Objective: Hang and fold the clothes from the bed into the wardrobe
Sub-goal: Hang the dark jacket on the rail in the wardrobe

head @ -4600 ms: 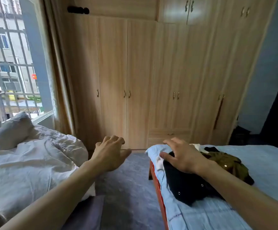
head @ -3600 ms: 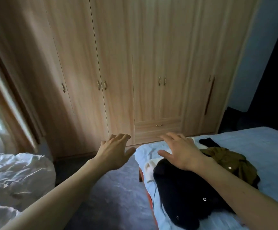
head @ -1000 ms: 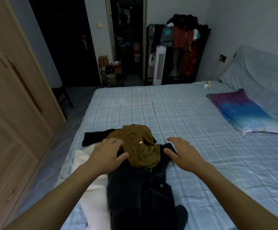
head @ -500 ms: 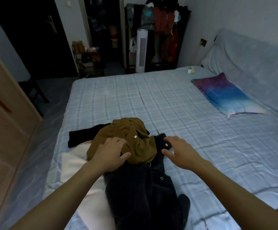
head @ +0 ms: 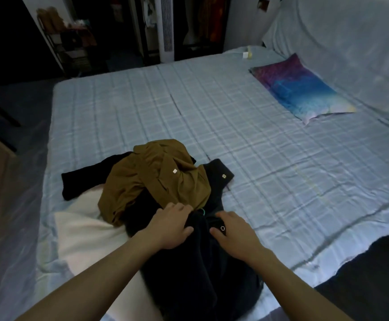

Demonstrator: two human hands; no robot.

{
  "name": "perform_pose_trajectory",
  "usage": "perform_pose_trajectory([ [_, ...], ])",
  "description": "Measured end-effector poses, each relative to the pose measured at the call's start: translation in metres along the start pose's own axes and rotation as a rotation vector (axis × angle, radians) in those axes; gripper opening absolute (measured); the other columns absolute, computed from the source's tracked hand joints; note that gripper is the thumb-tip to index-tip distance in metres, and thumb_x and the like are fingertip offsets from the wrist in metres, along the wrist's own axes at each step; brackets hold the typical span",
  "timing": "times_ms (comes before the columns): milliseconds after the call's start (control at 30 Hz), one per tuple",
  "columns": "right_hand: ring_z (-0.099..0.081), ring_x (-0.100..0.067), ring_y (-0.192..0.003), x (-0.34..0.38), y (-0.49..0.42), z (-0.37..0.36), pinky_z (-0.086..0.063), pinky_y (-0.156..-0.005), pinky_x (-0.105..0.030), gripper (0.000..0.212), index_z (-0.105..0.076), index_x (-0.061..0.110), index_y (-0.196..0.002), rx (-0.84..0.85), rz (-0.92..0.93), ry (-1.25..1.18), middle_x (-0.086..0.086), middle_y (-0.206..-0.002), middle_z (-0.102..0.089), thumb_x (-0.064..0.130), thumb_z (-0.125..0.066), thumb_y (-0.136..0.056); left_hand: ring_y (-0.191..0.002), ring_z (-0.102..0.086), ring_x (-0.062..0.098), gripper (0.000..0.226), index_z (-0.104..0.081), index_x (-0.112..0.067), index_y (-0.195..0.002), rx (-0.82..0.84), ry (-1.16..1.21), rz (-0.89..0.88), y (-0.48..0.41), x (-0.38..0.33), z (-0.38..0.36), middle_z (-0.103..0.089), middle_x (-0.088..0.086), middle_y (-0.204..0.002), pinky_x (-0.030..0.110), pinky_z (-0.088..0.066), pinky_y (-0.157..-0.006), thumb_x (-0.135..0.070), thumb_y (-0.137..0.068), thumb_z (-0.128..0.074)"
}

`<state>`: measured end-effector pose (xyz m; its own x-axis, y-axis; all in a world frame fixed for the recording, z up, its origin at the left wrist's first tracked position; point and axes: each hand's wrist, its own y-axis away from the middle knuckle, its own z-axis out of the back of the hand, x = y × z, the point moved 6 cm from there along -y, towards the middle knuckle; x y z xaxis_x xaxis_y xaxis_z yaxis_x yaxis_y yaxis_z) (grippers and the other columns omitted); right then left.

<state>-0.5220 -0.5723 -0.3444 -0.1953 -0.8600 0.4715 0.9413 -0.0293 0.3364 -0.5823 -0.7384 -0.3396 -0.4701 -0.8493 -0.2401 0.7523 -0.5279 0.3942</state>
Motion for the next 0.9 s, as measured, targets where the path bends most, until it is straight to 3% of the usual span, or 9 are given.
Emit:
perform_pose_trajectory([
  [267,-0.052,-0.025,-0.122,-0.024,-0.032,-0.098,-0.047,-0.100,-0.042,0.070,-0.035,0.022,-0.147,0.151,-0.151,-0.141,-0.008,-0.138,-0.047,0.057,-0.057,-0.091,-0.137,-0.035,0.026,0.068,-0.024,-0.023,-0.154,0.204,0.077,-0.053,-0.055,0.032,-0.082,-0.036,0.003,-0.153,0.045,-0.038,-0.111,-0.031,-0.095,-0.057],
  [433,-0.053,-0.024,-0.120,-0.028,-0.040,-0.125,-0.045,-0.101,-0.048,0.090,-0.030,0.028,-0.146,0.185,-0.223,-0.201,-0.004,-0.133,-0.049,0.071,-0.064,-0.075,-0.146,-0.025,0.025,0.085,-0.018,-0.019,-0.157,0.285,0.092,-0.116,-0.072,0.043,-0.115,-0.028,0.003,-0.160,0.046,-0.030,-0.118,-0.037,-0.088,-0.065],
  [533,-0.052,-0.022,-0.120,-0.027,-0.036,-0.137,-0.041,-0.101,-0.050,0.089,-0.029,0.030,-0.142,0.189,-0.256,-0.153,0.000,-0.131,-0.051,0.064,-0.071,-0.071,-0.144,-0.030,0.024,0.094,-0.023,-0.020,-0.154,0.355,0.001,-0.158,-0.075,0.046,-0.128,-0.033,0.002,-0.156,0.043,-0.032,-0.117,-0.040,-0.079,-0.074],
  [667,-0.051,-0.021,-0.119,-0.017,-0.029,-0.149,-0.037,-0.097,-0.049,0.073,-0.032,0.030,-0.134,0.157,-0.264,-0.045,0.002,-0.126,-0.054,0.046,-0.072,-0.076,-0.124,-0.047,0.024,0.073,-0.040,-0.020,-0.136,0.240,-0.171,-0.228,-0.069,0.043,-0.141,-0.048,0.002,-0.131,0.039,-0.039,-0.105,-0.041,-0.077,-0.077],
  [767,-0.053,-0.021,-0.116,-0.010,-0.029,-0.153,-0.040,-0.095,-0.046,0.066,-0.033,0.028,-0.130,0.119,-0.260,-0.019,0.002,-0.121,-0.056,0.037,-0.072,-0.078,-0.120,-0.048,0.022,0.062,-0.043,-0.020,-0.129,0.146,-0.182,-0.250,-0.067,0.043,-0.144,-0.050,0.001,-0.126,0.039,-0.037,-0.105,-0.039,-0.079,-0.075],
  [900,-0.056,-0.022,-0.110,-0.010,-0.029,-0.161,-0.047,-0.094,-0.035,0.060,-0.035,0.025,-0.126,0.082,-0.253,-0.168,-0.003,-0.121,-0.056,0.023,-0.071,-0.078,-0.119,-0.048,0.021,0.052,-0.045,-0.021,-0.125,0.075,-0.182,-0.278,-0.067,0.041,-0.145,-0.052,-0.001,-0.124,0.037,-0.035,-0.106,-0.036,-0.083,-0.072],
])
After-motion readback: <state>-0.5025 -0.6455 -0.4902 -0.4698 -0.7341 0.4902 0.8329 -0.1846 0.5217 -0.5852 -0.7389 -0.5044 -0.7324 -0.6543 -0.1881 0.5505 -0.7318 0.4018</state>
